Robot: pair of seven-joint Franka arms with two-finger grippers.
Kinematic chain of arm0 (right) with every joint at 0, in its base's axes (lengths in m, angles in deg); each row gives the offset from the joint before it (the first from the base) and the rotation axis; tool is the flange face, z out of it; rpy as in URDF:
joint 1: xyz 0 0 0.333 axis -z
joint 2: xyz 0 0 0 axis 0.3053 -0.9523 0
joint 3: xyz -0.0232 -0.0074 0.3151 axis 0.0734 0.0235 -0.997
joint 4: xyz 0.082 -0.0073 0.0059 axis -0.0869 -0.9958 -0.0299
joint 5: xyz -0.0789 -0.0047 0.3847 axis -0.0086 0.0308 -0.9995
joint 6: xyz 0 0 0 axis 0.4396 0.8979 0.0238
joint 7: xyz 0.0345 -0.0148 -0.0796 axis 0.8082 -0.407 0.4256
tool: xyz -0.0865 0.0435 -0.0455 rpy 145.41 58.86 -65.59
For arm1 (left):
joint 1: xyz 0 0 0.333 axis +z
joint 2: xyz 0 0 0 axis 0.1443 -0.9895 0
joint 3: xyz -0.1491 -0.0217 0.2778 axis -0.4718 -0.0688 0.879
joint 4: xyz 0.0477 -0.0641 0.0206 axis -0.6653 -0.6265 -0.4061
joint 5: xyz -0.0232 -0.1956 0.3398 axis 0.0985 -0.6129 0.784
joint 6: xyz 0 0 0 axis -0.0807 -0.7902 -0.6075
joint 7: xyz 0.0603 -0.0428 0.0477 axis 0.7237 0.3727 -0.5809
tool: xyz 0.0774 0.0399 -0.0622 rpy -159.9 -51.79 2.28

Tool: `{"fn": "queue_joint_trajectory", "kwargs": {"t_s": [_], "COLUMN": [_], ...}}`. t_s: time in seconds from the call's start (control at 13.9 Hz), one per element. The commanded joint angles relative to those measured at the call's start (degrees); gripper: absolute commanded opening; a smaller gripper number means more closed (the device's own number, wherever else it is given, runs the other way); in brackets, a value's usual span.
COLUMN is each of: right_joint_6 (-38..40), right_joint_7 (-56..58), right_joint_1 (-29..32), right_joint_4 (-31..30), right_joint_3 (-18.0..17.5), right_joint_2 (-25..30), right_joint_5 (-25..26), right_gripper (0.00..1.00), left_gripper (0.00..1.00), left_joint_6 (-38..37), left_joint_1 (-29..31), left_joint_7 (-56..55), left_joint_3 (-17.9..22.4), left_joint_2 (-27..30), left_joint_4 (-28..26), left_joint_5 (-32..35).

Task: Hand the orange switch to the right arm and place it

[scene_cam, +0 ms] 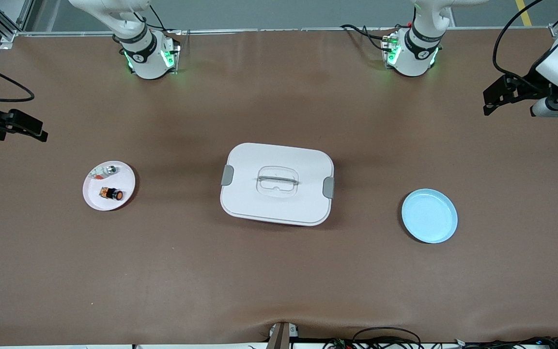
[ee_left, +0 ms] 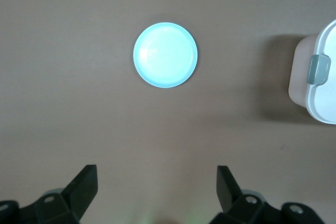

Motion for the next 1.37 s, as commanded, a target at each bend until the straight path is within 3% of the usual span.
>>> {"fn": "queue_joint_trajectory", "kwargs": {"t_s": [0.0, 1.29], "right_joint_6": [-0.4, -0.8], "right_joint_7": [-1.2, -0.1], "right_joint_1": [0.8, 0.8], "right_joint_4": [-2.4, -8.7], "right_joint_3": [-0.1, -0.5], "right_joint_2": [3.5, 9.0], "right_joint_5": [-2.9, -3.1], "right_gripper": [1.0, 1.0], "left_gripper": [1.0, 1.0], "left_joint_6": [1.1, 0.9], "left_joint_1": [0.5, 0.4], "left_joint_7": [1.4, 1.3], "left_joint_3": [-0.3, -0.3], "left_joint_2": [1.5, 0.6], "left_joint_4": [-1.0, 0.5], "left_joint_5": [-0.2, -0.8]}}
